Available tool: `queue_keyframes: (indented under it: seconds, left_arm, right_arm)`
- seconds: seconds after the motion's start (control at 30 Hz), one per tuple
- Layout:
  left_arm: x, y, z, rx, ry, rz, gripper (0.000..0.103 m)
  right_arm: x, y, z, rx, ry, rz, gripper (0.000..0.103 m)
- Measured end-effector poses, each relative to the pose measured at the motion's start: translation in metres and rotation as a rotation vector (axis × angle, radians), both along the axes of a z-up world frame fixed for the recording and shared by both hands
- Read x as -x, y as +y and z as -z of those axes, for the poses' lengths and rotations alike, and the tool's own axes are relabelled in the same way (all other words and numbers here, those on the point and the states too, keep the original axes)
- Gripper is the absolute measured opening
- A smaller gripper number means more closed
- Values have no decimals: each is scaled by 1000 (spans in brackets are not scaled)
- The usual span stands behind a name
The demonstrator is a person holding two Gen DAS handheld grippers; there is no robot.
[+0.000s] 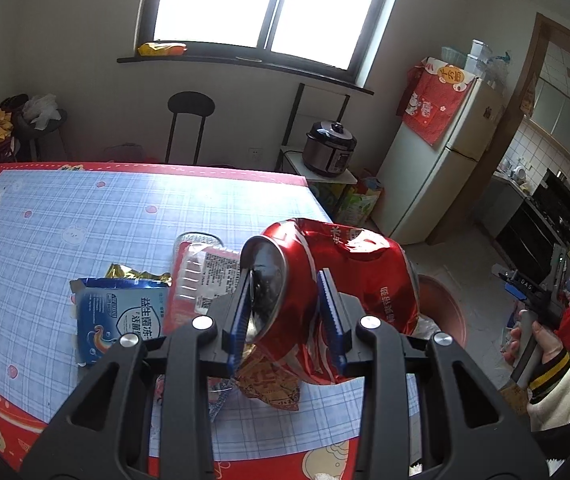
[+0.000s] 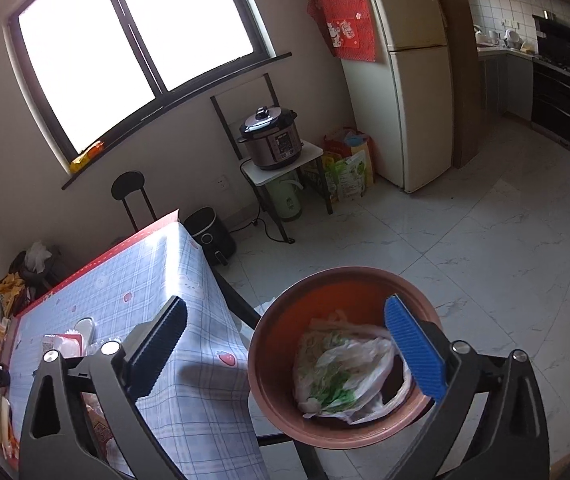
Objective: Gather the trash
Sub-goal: 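Lift plastic bag with right tool and drop it into terracotta bin while left holds can, then carry red can with left tool over the bin and release it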
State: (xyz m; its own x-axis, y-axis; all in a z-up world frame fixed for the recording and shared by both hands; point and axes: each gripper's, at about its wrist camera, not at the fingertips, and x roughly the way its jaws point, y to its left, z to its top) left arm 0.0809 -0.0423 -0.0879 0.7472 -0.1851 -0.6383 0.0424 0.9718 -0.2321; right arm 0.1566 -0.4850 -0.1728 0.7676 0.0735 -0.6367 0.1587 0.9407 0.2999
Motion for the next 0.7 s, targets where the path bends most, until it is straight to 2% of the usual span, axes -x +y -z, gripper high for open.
queue_keyframes:
  seconds: [0.13, 0.4, 0.7]
  left_arm:
    - [-19, -33, -3, -16, -10, 102, 35]
    - [-62, -129, 2, -9, -15, 334, 36]
    - [-118, -248, 25, -10, 31, 519, 36]
  right_arm:
    - [25, -7, -20, 79, -24, 48, 98]
    - [71, -35, -43, 107, -43, 109, 98]
    - [121, -67, -43, 157, 10, 183, 98]
